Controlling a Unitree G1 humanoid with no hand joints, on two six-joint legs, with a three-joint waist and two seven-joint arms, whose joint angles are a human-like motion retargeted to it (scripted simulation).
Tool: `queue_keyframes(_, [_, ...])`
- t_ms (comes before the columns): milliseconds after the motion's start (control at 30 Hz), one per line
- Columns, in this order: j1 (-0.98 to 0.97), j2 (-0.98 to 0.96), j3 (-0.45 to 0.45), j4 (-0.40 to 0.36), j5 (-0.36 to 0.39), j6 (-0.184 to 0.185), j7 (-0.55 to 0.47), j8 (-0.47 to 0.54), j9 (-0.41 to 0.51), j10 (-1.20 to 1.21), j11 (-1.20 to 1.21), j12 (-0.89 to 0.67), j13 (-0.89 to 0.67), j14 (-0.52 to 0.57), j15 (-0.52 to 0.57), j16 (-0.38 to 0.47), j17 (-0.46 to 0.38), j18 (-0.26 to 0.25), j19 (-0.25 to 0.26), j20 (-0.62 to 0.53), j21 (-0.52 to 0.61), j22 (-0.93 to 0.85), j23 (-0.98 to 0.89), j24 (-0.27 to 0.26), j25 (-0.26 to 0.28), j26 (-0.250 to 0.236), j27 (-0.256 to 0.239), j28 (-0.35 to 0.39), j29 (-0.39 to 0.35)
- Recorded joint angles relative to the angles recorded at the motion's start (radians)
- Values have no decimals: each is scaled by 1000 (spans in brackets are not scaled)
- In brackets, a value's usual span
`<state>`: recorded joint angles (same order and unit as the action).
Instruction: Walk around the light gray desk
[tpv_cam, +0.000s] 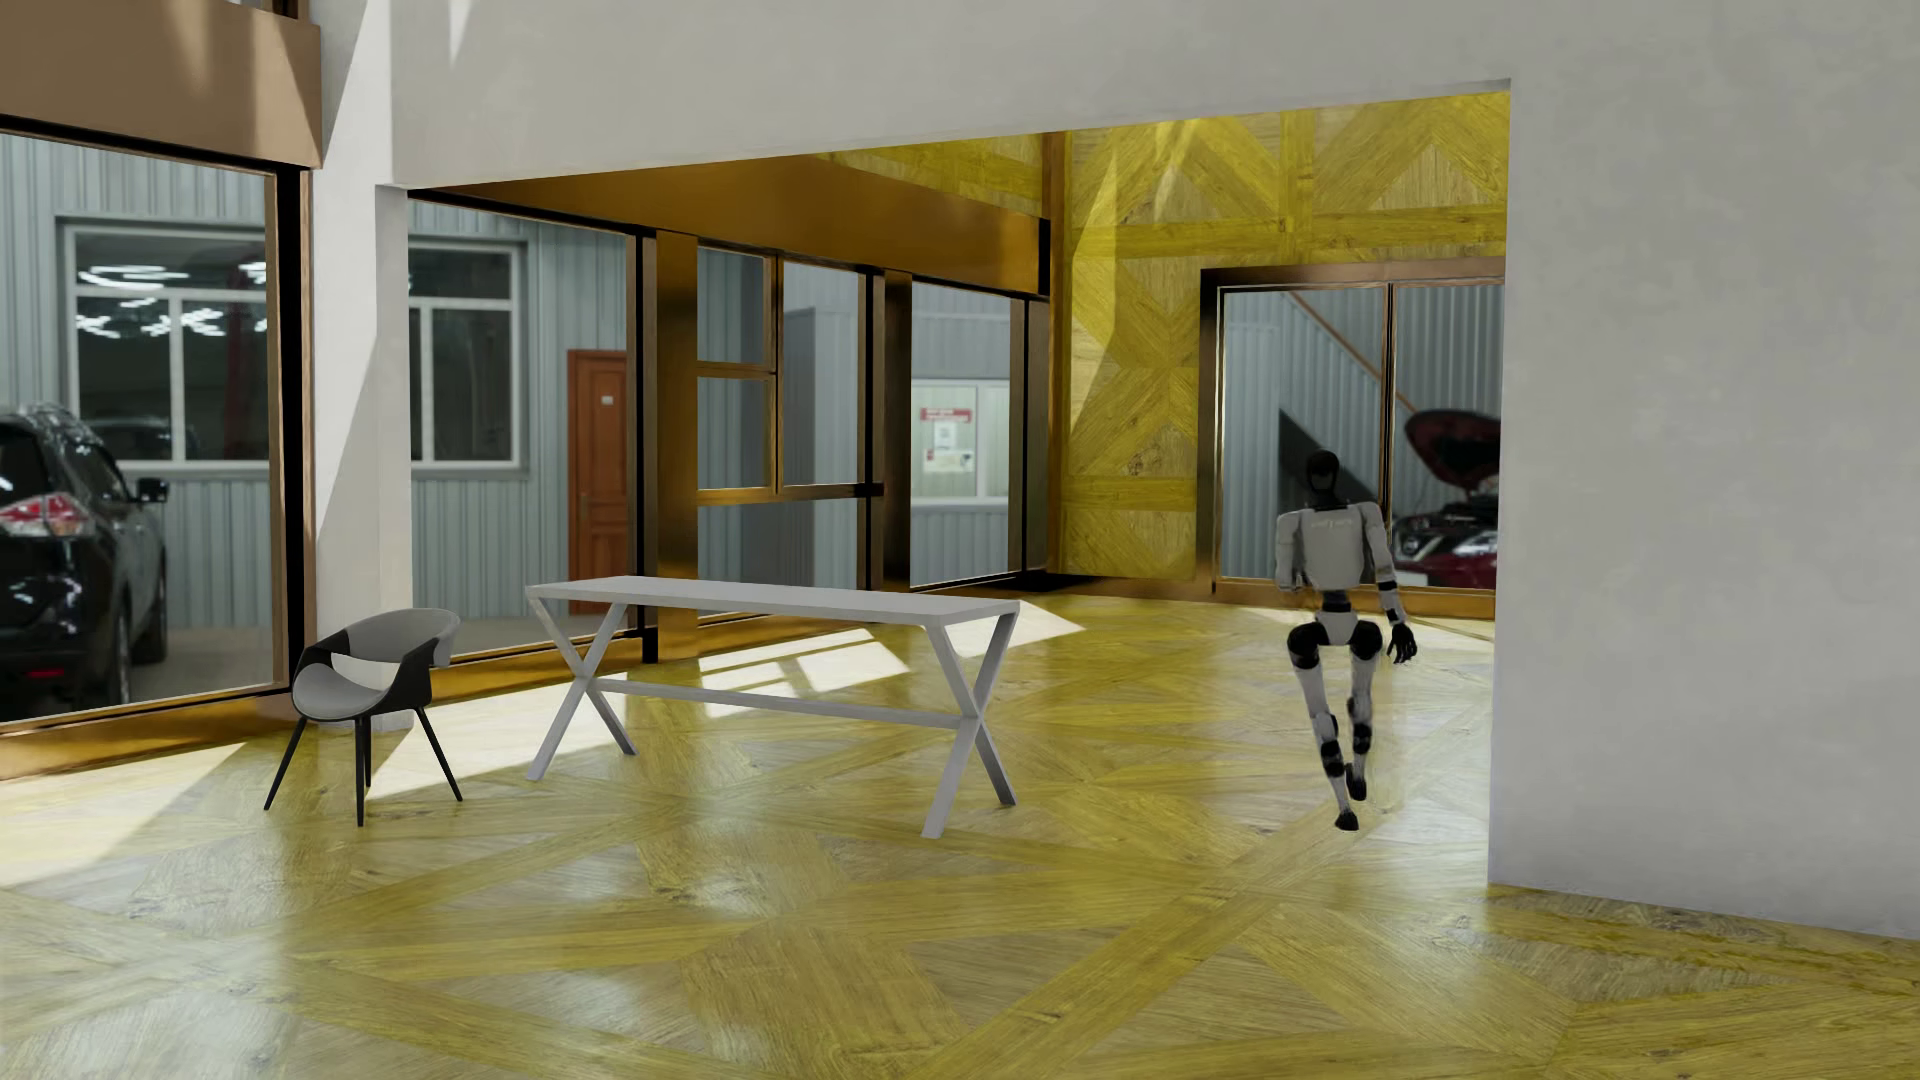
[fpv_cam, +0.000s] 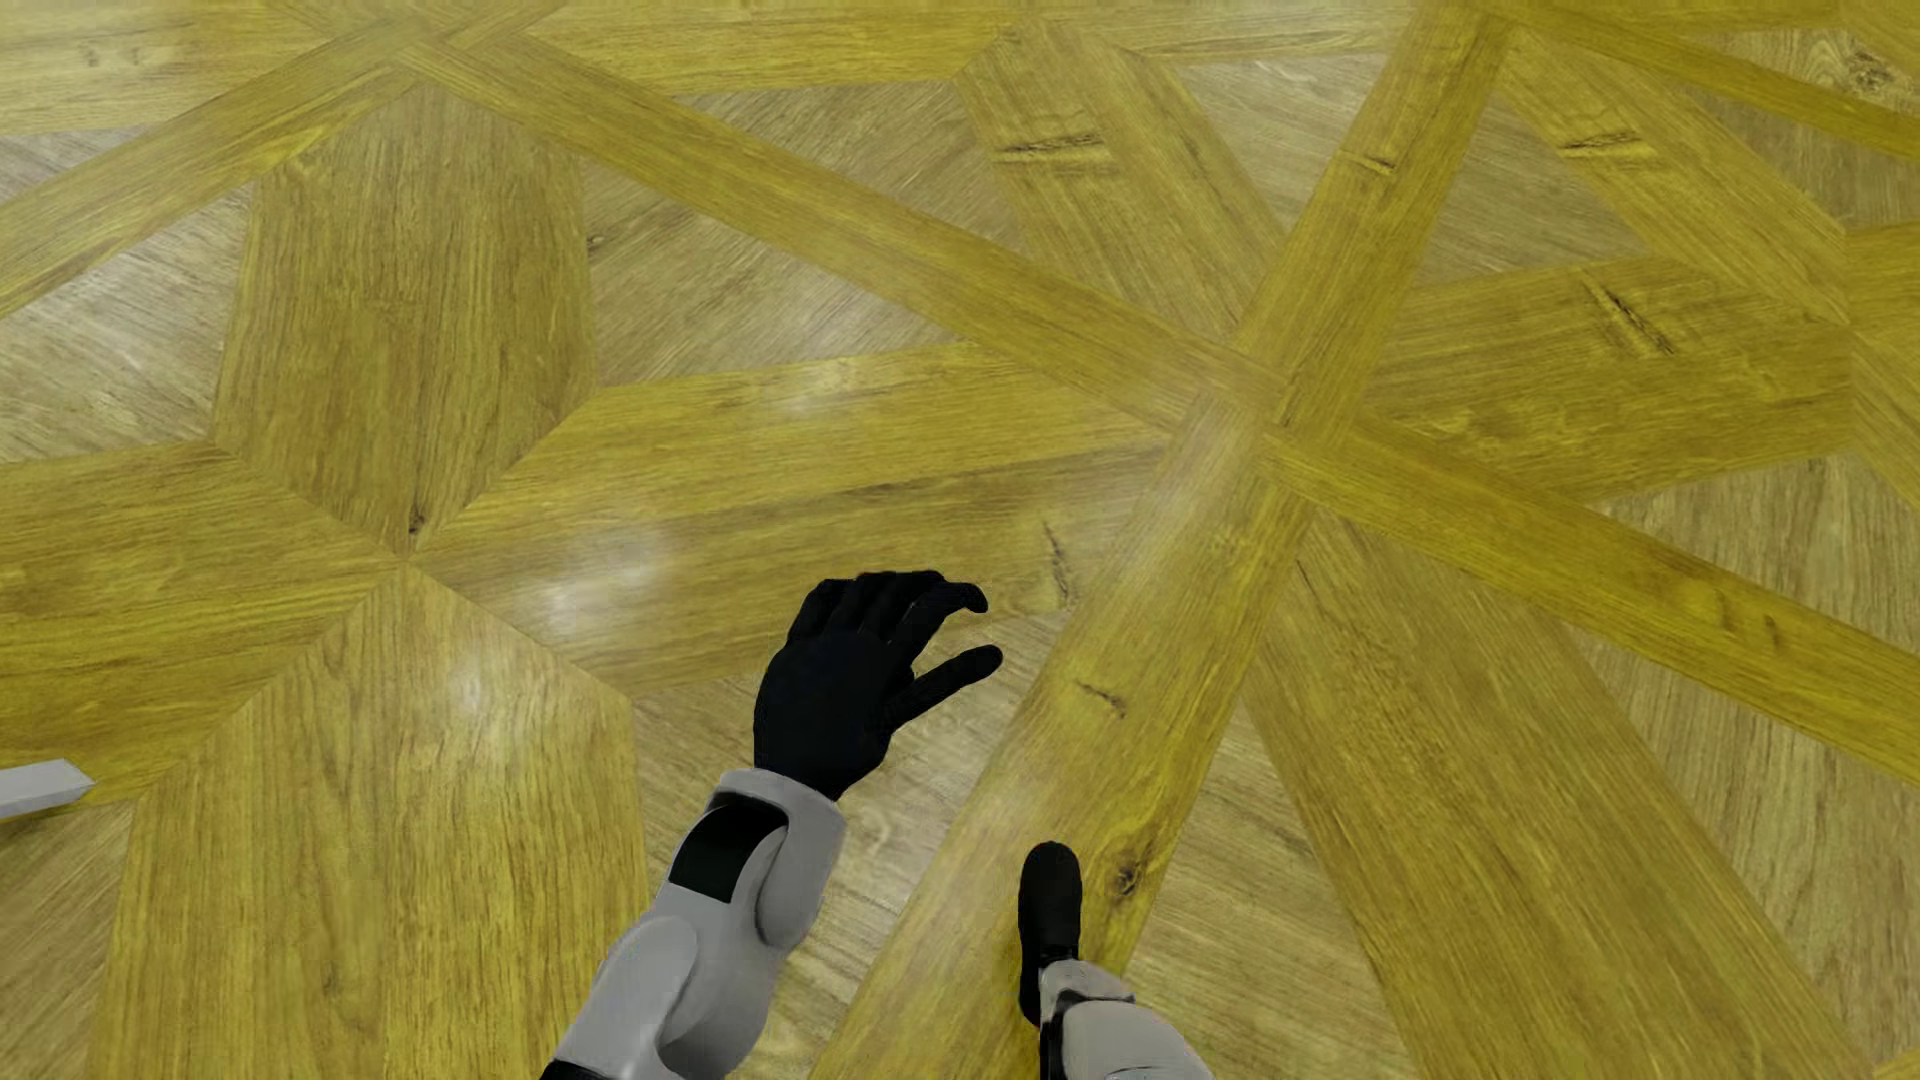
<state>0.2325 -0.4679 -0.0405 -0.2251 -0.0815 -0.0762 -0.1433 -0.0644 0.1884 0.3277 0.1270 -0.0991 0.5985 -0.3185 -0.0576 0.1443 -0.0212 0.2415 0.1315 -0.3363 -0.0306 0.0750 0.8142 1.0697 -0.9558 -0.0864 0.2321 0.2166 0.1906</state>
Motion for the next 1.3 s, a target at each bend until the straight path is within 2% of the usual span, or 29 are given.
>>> queue_keyframes(67, [53,-2,-12,22,72,7,31,78,5,126,137,47,-37,76,93,31,-6,-21,-9,21,-28,-33,-22,-82,-33,43,36,44,-32])
queue_keyframes(100, [45,17,-15,32,65,16,51,62,6,257,226,63,-55,174,188,40,9,-61,-5,26,-69,14,-42,-77,-18,99,42,15,-73])
queue_keyframes(133, [-18,4,-18,45,47,27,69,31,11,468,362,73,-79,287,124,46,27,-186,-62,27,-109,86,-56,-28,10,174,42,-56,-104])
queue_keyframes(167, [-109,19,-19,84,21,41,122,-1,16,693,460,88,-118,411,32,40,29,-354,-73,25,-129,173,-61,53,32,248,36,-150,-118])
queue_keyframes(200, [-211,63,-15,162,5,56,179,-35,18,870,499,111,-170,461,-41,15,13,-366,-75,38,-120,265,-56,116,28,321,33,-208,-105])
queue_keyframes(233, [-312,129,-2,233,-8,70,223,-62,18,977,494,140,-232,403,-92,-23,-12,-316,-71,69,-105,368,-54,143,15,367,37,-215,-100])
queue_keyframes(267, [-407,204,15,298,-16,83,266,-85,17,1019,460,170,-294,363,-124,-68,-34,-284,-67,135,-91,482,-65,117,6,407,41,-200,-115])
queue_keyframes(300, [-498,278,35,345,-14,91,299,-107,15,1008,413,201,-351,347,-146,-104,-51,-268,-64,230,-72,588,-85,46,-3,454,48,-195,-148])
queue_keyframes(367, [-662,401,71,377,-12,97,339,-142,8,848,332,266,-456,328,-191,-98,-90,-242,-50,369,-22,733,-154,-57,-2,534,9,-243,-212])
queue_keyframes(400, [-719,455,87,395,-9,98,368,-158,5,702,294,309,-511,318,-217,-63,-115,-234,-41,369,-4,757,-192,-44,24,536,-23,-277,-226])
queue_keyframes(467, [-736,583,115,400,-3,102,474,-199,1,240,196,404,-576,352,-259,34,-162,-237,-16,319,-5,758,-302,36,124,428,-79,-329,-235])
queue_keyframes(500, [-716,650,128,352,-3,103,480,-224,0,-41,151,440,-584,348,-281,70,-178,-253,1,321,-24,753,-369,61,181,384,-94,-341,-246])
queue_keyframes(567, [-732,753,142,297,-10,105,509,-286,5,-210,157,484,-563,292,-332,100,-193,-258,36,383,-72,746,-481,67,269,387,-119,-371,-288])
queue_keyframes(600, [-725,798,142,284,-16,101,549,-317,7,-145,205,487,-530,336,-329,100,-190,-233,49,410,-105,744,-514,75,296,406,-121,-374,-302])
queue_keyframes(633, [-728,831,145,264,-33,93,550,-329,9,-61,252,483,-494,349,-274,80,-186,-112,50,432,-125,741,-526,85,297,432,-105,-370,-295])
queue_keyframes(700, [-688,789,149,250,-110,66,577,-325,14,47,530,483,-445,446,-63,7,-173,3,-6,480,-103,707,-467,82,225,448,-40,-307,-227])
queue_keyframes(767, [-634,608,130,182,-223,30,547,-254,24,136,954,435,-408,335,113,-82,-160,5,-94,494,-39,700,-335,61,95,454,23,-209,-125])
queue_keyframes(833, [-517,360,104,99,-191,10,481,-97,31,98,1222,324,-370,266,18,-138,-125,-2,-133,438,18,718,-202,94,-9,452,42,-130,-41])
queue_keyframes(867, [-456,247,93,65,-191,9,437,-55,30,65,1274,257,-333,243,16,-168,-96,-9,-115,410,24,723,-168,100,-28,433,41,-108,-18])
queue_keyframes(933, [-339,70,62,18,-201,11,340,-12,22,13,1216,158,-248,196,7,-213,-47,-21,-145,324,11,647,-160,56,-19,314,7,-112,6])
queue_keyframes(1000, [-242,-35,26,-13,-230,6,243,-36,16,-5,960,109,-180,131,1,-209,-16,-33,-172,172,-2,440,-179,-51,12,109,-39,-131,1])
queue_keyframes(1033, [-195,-47,12,-20,-232,0,203,-84,15,-9,749,102,-155,93,15,-195,-1,-39,-183,99,-7,295,-183,-142,27,22,-53,-136,-11])
queue_keyframes(1067, [-146,-37,2,-22,-195,-5,172,-110,14,-23,486,99,-137,62,21,-182,7,-44,-140,30,-2,135,-181,-267,26,-56,-59,-135,-23])
queue_keyframes(1100, [-92,-13,-2,-15,-123,-7,150,-98,12,-44,215,97,-123,33,23,-173,11,-49,-109,-40,6,-20,-174,-443,24,-110,-59,-140,-19])
queue_keyframes(1133, [-43,-1,-1,-4,-64,-7,145,-105,11,-48,47,80,-116,7,5,-159,6,-55,-32,-112,21,-167,-166,-618,8,-139,-57,-139,-13])
queue_keyframes(1167, [-8,1,1,7,-26,-5,155,-132,12,-16,22,52,-117,-7,-10,-143,-2,-67,-20,-171,37,-301,-156,-762,-16,-149,-55,-131,-4])
queue_keyframes(1200, [25,-1,1,20,9,1,167,-105,13,39,93,14,-122,16,41,-130,-4,-78,-83,-215,35,-412,-149,-870,-29,-144,-45,-136,1])
queue_keyframes(1267, [46,21,-6,57,38,21,185,-62,15,219,254,-67,-128,174,186,-114,15,-107,-166,-259,-2,-555,-154,-994,-42,-97,-5,-150,-50])
queue_keyframes(1300, [-15,17,-11,87,21,35,196,-90,19,429,381,-109,-127,280,109,-111,31,-184,-176,-274,-30,-589,-167,-1029,-28,-76,6,-146,-88])
